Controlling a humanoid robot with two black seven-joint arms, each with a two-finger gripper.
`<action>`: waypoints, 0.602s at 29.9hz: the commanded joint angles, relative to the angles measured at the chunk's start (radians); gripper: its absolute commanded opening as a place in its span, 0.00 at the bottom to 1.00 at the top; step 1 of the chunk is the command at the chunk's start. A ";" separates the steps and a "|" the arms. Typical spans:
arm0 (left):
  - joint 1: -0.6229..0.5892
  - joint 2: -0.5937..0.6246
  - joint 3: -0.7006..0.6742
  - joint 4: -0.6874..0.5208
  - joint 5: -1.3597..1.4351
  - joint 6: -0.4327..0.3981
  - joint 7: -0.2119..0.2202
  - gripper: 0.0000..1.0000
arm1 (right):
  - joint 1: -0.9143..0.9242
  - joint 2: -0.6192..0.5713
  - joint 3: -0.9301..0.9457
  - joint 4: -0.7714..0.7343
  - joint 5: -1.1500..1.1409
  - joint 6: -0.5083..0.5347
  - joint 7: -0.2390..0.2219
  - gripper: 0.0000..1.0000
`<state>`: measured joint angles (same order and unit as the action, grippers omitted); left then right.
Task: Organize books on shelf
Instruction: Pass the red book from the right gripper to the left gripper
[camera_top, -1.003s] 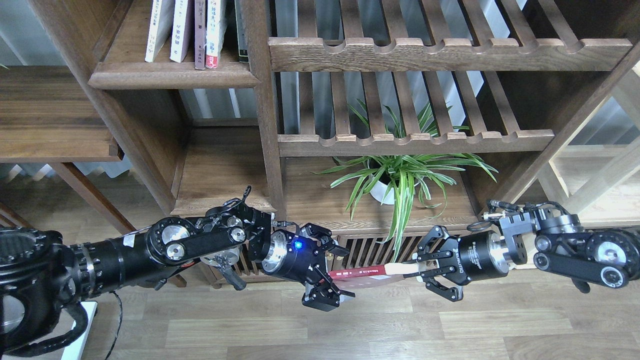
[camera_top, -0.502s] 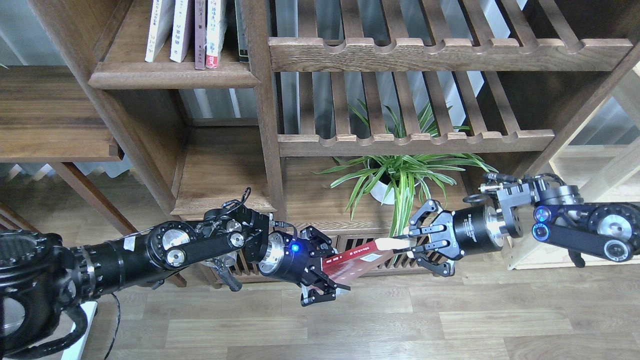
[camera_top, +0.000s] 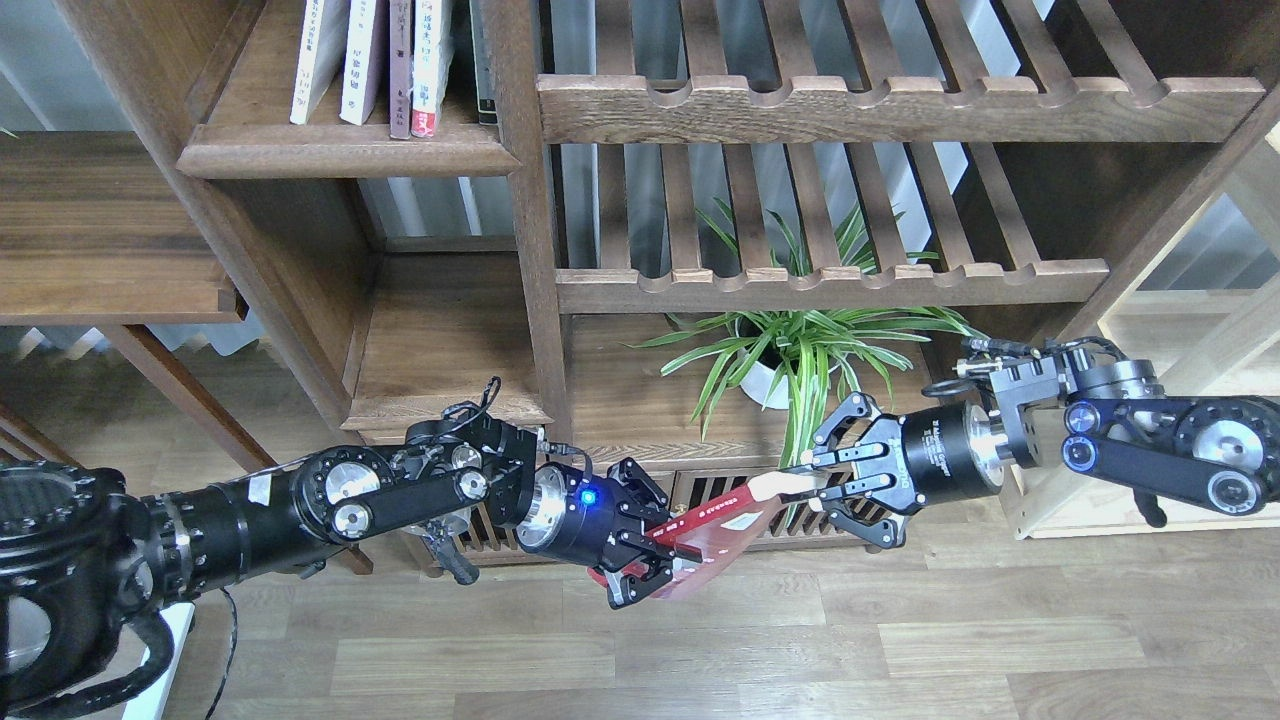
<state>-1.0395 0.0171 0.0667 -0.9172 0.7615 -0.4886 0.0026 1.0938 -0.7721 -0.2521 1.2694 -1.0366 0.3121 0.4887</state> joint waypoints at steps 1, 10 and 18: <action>0.001 -0.002 -0.008 -0.005 -0.011 0.000 -0.006 0.00 | 0.005 -0.009 0.013 -0.002 0.059 0.025 0.000 0.33; 0.007 0.009 -0.060 -0.012 -0.057 0.000 -0.013 0.00 | -0.057 -0.030 0.016 -0.120 0.240 0.042 0.000 1.00; 0.007 0.059 -0.128 -0.034 -0.062 0.000 -0.042 0.00 | -0.113 -0.064 0.020 -0.355 0.283 0.088 0.000 1.00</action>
<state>-1.0325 0.0551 -0.0297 -0.9402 0.7009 -0.4893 -0.0373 1.0005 -0.8234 -0.2337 0.9958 -0.7846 0.3930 0.4887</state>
